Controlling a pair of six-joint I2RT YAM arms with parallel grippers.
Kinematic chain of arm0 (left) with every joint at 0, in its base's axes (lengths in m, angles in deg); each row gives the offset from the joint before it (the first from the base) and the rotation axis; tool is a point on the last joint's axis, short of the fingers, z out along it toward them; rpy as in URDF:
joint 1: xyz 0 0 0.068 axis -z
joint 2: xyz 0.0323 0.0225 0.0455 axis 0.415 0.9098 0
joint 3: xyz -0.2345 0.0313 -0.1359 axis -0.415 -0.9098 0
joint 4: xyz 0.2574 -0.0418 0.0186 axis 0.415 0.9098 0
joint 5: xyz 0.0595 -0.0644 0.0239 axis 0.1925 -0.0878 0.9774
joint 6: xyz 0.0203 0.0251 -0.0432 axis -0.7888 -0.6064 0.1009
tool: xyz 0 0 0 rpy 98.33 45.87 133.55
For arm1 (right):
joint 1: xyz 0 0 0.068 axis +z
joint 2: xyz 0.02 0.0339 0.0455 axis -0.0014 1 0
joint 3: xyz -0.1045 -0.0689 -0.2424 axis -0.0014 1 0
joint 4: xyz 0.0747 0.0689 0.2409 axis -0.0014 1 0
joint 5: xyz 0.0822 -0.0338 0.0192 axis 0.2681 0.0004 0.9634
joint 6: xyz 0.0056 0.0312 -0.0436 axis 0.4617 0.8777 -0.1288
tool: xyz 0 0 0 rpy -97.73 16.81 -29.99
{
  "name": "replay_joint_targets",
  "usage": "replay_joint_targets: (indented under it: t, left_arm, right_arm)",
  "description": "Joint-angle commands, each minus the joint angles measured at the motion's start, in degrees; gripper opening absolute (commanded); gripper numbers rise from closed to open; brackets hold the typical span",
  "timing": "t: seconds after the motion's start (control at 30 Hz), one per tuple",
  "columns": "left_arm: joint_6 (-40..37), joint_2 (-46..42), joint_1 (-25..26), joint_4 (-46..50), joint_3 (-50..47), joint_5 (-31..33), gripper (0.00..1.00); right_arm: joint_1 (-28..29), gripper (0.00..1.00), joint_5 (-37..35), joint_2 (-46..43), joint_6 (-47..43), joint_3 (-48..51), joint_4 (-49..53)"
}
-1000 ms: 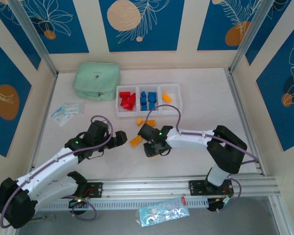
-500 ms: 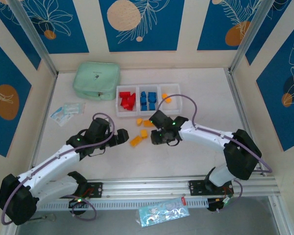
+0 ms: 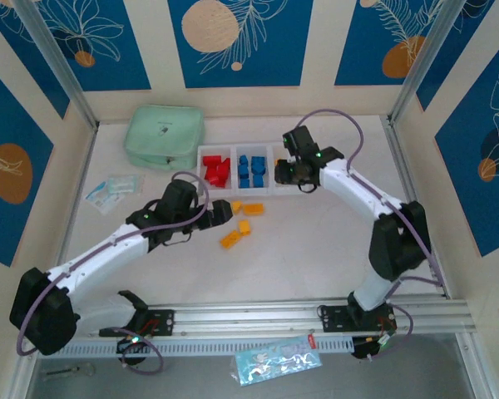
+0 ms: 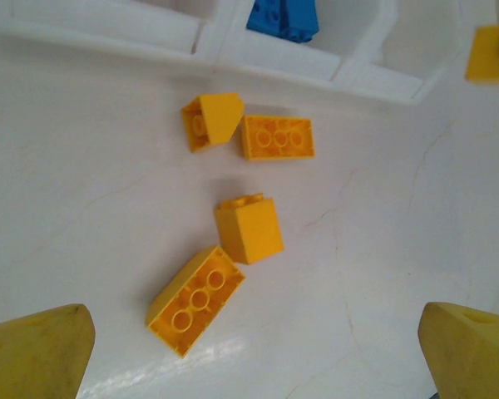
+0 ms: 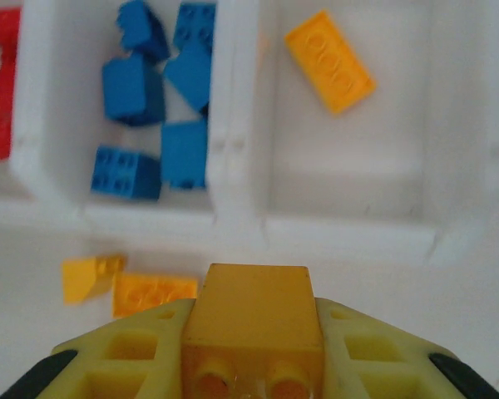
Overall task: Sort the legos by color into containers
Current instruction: Place the lego in the container.
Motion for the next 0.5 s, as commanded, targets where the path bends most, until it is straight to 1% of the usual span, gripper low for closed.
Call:
replay_joint_targets:
  t: [0.0,0.1,0.23,0.33,0.4,0.47]
  left_arm:
    - [-1.7,1.9,0.3,-2.5,3.3,-0.9,0.99]
    - [-2.0,3.5,0.3,-3.3,4.7,-0.3,0.99]
    - [-2.8,5.3,0.3,-3.1,6.4,0.4,0.99]
    - [-3.4,6.1,0.4,-2.6,7.4,0.8,0.99]
    - [-3.7,6.3,0.3,-2.3,7.6,1.1,0.99]
    - [-3.9,6.3,0.3,-2.1,7.8,1.2,0.99]
  right_arm:
    - [-2.2,0.27,-0.5,6.6,-3.4,-5.9,-0.1]
    - [-4.1,0.27,-1.0,12.6,-4.5,-11.5,-0.5]
    - [-5.8,0.28,-2.5,21.0,-6.4,-20.8,2.0]
    - [-7.0,0.35,-3.2,25.0,-6.7,-25.0,3.2]
    - [-7.6,0.41,-2.9,26.3,-6.9,-26.6,3.7]
    - [-7.8,0.45,-3.4,26.5,-7.2,-27.2,4.1]
